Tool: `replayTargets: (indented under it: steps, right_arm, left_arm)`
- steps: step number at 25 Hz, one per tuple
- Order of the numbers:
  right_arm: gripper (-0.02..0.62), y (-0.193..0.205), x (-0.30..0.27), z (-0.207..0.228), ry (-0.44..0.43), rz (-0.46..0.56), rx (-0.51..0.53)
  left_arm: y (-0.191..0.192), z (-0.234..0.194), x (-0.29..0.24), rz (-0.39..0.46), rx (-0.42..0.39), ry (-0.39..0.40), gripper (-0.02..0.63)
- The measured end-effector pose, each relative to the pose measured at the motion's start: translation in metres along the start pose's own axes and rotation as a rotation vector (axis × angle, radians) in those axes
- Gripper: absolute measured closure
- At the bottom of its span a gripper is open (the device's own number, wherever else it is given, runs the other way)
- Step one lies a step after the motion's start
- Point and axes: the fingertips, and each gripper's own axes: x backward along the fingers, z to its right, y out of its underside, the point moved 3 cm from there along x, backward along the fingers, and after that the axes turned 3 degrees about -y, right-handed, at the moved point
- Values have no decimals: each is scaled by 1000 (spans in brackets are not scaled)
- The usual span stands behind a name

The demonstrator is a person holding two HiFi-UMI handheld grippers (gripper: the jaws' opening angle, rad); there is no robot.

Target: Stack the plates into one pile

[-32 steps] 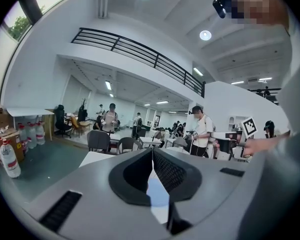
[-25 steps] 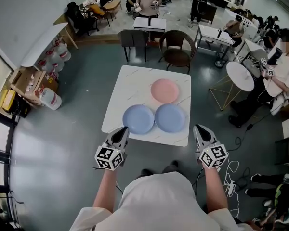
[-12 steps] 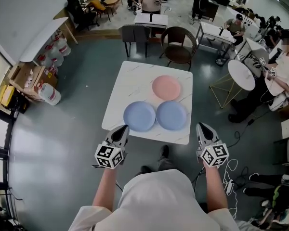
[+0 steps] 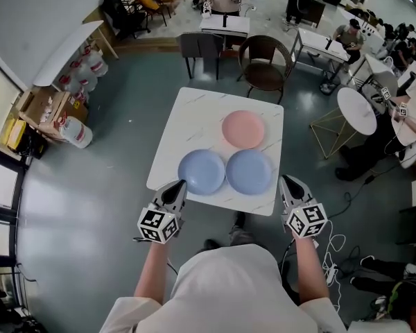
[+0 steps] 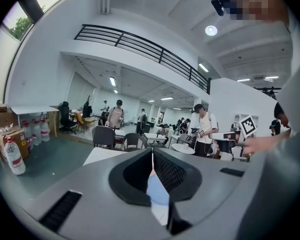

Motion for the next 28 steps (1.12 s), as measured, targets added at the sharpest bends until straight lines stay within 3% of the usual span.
replayTargets:
  steps: [20,28]
  right_arm:
    - [569,-5,-95,144,-88,-87,-45]
    - [569,9,-121,178,-115,-131,-82]
  left_arm:
    - [-11,5,-152,-56,8,-73,586]
    - [-5,9,-189,-103,28,-103,586]
